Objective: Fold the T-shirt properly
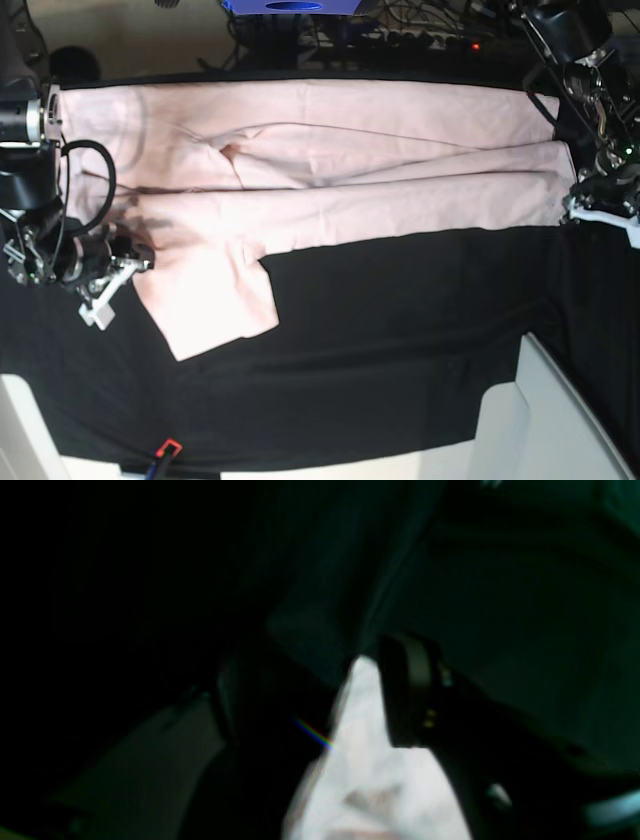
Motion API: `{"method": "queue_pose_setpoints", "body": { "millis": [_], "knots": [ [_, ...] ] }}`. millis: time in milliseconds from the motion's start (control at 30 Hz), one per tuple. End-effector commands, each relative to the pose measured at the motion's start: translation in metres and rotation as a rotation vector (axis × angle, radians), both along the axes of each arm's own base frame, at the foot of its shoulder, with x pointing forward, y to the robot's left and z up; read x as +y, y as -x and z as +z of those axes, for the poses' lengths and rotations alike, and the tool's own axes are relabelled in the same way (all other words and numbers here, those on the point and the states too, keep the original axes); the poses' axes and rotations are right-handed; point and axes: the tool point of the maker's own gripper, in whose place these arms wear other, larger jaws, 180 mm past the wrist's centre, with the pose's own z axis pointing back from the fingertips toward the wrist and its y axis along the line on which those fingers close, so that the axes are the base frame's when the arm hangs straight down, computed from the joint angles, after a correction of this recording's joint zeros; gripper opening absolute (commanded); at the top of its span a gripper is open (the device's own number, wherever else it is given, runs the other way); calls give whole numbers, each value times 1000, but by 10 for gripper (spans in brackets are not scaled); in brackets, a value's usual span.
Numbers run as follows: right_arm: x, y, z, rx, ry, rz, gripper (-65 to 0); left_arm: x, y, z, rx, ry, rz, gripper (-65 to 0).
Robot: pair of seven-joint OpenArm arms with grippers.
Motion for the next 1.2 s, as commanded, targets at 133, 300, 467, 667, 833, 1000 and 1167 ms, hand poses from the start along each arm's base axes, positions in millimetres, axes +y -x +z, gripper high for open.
{"method": "queue_pose_setpoints", "body": {
  "millis": [133, 300, 467, 667, 833, 1000, 1167],
  "knots": [
    [-5, -19, 16, -53, -2, -7, -649, -4, -25, -2, -31, 40, -6, -233],
    [-5, -19, 16, -53, -1, -6, -650, -9, -30, -15, -14, 80, 0, -233],
    [-7, -18, 15, -51, 2, -7, -650, 24, -9, -8, -35, 72, 101, -233],
    [-6, -18, 15, -51, 0, -6, -650, 30, 2, -34, 28, 114, 125, -233],
    [-6, -18, 15, -50, 1, -6, -650, 25, -7, -42, 27, 153, 132, -233],
    [-6, -16, 14, -47, 1, -6, -650, 10, -21, -55, 48, 197, 108, -233],
    [-7, -16, 14, -47, 2, -6, -650, -9, -41, -56, 58, 160, 18, -233]
  ]
}}
